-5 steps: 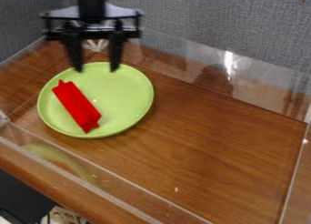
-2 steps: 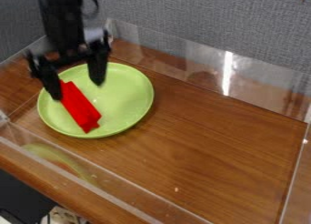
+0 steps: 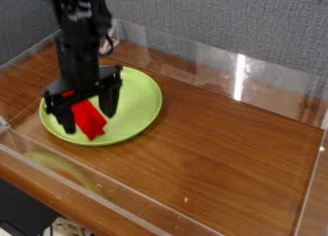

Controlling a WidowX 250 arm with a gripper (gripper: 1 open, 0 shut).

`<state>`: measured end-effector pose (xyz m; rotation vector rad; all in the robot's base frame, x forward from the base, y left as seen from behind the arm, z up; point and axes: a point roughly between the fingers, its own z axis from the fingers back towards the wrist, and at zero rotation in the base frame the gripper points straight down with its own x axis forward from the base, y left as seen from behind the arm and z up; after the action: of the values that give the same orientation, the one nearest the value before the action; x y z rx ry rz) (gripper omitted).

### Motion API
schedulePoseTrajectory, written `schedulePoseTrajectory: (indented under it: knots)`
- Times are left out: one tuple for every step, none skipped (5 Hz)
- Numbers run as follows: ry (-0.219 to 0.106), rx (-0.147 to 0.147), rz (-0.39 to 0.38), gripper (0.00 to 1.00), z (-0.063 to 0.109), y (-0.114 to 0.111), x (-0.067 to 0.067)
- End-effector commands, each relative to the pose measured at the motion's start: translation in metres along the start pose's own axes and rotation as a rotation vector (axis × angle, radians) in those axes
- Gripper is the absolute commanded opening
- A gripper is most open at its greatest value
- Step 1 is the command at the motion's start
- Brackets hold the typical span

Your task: Put the red object on the left side

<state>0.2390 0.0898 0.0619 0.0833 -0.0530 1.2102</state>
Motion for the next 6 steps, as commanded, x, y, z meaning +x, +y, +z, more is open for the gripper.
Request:
schedulePoseTrajectory:
  knots:
    - [-0.028,-0.023,-0.052,1.0,-0.004,-0.007,0.002]
    - [-0.025,-0.03,0.007,1.0,-0.019,-0.007,0.006]
    - [-0.026,-0.041,0.069,1.0,-0.033,-0.007,0.015]
    - [-0.022,-0.052,0.098,1.0,-0.035,-0.014,0.009]
    - [-0.022,-0.048,0.109,0.0,-0.041,-0.02,-0.004]
    - [-0.022,-0.043,0.168,1.0,-0.047,-0.025,0.014]
